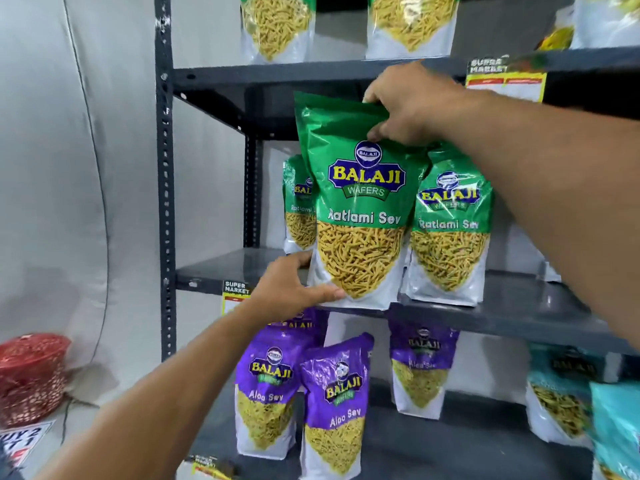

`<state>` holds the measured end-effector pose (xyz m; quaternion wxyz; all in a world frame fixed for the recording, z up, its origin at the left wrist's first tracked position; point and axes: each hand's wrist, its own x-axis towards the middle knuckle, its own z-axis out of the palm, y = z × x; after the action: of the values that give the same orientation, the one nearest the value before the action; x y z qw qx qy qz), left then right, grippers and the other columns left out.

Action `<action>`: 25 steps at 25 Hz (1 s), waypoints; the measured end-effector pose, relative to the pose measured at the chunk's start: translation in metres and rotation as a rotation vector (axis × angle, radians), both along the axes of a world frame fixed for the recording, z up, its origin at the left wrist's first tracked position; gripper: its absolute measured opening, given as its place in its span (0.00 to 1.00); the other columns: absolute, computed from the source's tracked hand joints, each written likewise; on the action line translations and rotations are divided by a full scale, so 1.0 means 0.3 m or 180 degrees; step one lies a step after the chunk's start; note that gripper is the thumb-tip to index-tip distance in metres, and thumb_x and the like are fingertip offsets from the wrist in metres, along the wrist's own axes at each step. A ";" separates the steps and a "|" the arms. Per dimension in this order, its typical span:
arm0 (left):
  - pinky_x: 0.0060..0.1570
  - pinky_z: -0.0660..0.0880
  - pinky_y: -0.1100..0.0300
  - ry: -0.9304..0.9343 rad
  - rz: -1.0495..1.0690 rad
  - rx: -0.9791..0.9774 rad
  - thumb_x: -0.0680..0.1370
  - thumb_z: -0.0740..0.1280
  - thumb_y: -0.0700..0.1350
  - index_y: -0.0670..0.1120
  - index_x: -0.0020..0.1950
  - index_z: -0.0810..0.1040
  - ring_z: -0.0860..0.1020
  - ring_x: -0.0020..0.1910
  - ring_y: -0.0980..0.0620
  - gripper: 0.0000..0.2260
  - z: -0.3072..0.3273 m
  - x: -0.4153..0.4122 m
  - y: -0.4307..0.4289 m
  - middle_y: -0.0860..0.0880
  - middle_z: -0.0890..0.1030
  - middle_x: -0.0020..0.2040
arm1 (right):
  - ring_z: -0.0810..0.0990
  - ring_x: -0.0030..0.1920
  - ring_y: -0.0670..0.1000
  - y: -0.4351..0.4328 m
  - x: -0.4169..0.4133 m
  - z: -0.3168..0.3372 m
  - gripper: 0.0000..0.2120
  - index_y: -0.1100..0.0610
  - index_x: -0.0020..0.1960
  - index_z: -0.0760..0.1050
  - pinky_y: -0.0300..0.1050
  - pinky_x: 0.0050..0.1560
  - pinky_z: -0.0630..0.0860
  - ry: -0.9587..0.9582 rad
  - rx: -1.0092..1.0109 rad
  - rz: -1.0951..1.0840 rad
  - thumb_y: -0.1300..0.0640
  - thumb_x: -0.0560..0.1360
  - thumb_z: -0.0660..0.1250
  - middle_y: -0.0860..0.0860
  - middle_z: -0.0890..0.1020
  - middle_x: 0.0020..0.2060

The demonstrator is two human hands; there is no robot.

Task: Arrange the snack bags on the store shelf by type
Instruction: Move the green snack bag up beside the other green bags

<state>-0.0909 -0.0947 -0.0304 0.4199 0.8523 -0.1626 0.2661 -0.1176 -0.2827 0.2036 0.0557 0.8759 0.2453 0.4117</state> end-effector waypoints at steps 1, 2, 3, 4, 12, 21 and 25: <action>0.53 0.76 0.60 0.0003 0.0054 0.0058 0.62 0.79 0.59 0.55 0.50 0.82 0.82 0.47 0.61 0.20 0.017 0.050 0.024 0.59 0.86 0.46 | 0.76 0.59 0.62 0.023 0.040 0.006 0.23 0.50 0.61 0.74 0.55 0.54 0.73 -0.0006 0.0027 -0.0030 0.48 0.69 0.72 0.57 0.78 0.60; 0.51 0.75 0.61 0.0021 0.0075 0.0120 0.63 0.79 0.58 0.54 0.49 0.81 0.81 0.45 0.61 0.19 0.030 0.094 0.043 0.58 0.85 0.45 | 0.76 0.58 0.62 0.043 0.082 0.007 0.22 0.49 0.61 0.74 0.54 0.53 0.73 0.0004 0.0048 -0.0061 0.47 0.68 0.72 0.57 0.78 0.60; 0.50 0.75 0.61 0.0042 0.0083 0.0190 0.63 0.79 0.58 0.53 0.49 0.82 0.82 0.45 0.60 0.19 0.039 0.136 0.058 0.58 0.85 0.44 | 0.76 0.58 0.62 0.061 0.123 0.004 0.21 0.48 0.60 0.74 0.53 0.50 0.72 0.0014 0.0064 -0.0105 0.47 0.68 0.71 0.56 0.78 0.59; 0.50 0.75 0.61 0.0073 0.0086 0.0251 0.63 0.79 0.58 0.51 0.50 0.82 0.82 0.46 0.57 0.20 0.044 0.169 0.065 0.56 0.86 0.45 | 0.77 0.57 0.63 0.072 0.158 -0.001 0.21 0.47 0.60 0.74 0.52 0.49 0.71 0.0026 0.0084 -0.0159 0.47 0.68 0.71 0.57 0.78 0.59; 0.56 0.73 0.62 0.0208 -0.0090 0.0539 0.65 0.78 0.57 0.49 0.55 0.80 0.81 0.52 0.56 0.23 0.025 0.339 0.104 0.55 0.84 0.51 | 0.78 0.56 0.64 0.131 0.365 -0.090 0.19 0.45 0.62 0.71 0.56 0.50 0.74 -0.0065 0.0081 -0.0455 0.47 0.71 0.68 0.57 0.79 0.59; 0.61 0.72 0.61 0.0244 -0.0323 0.0188 0.62 0.81 0.53 0.53 0.54 0.78 0.81 0.56 0.56 0.24 0.018 0.345 0.105 0.58 0.83 0.53 | 0.70 0.66 0.52 0.088 0.197 -0.558 0.27 0.55 0.71 0.62 0.46 0.67 0.66 0.0485 0.2554 0.1198 0.62 0.73 0.62 0.54 0.73 0.66; 0.65 0.74 0.54 0.0176 -0.0447 -0.0152 0.61 0.82 0.46 0.52 0.59 0.77 0.82 0.57 0.55 0.29 0.018 0.347 0.111 0.57 0.84 0.55 | 0.73 0.60 0.58 0.064 0.274 -0.740 0.32 0.56 0.74 0.50 0.49 0.53 0.72 0.1705 0.3086 0.0400 0.62 0.74 0.60 0.60 0.69 0.68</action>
<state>0.0132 -0.0614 -0.0251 0.4620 0.8356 -0.2039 0.2161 -0.0355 -0.2634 -0.0183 -0.4425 0.8590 0.0852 0.2430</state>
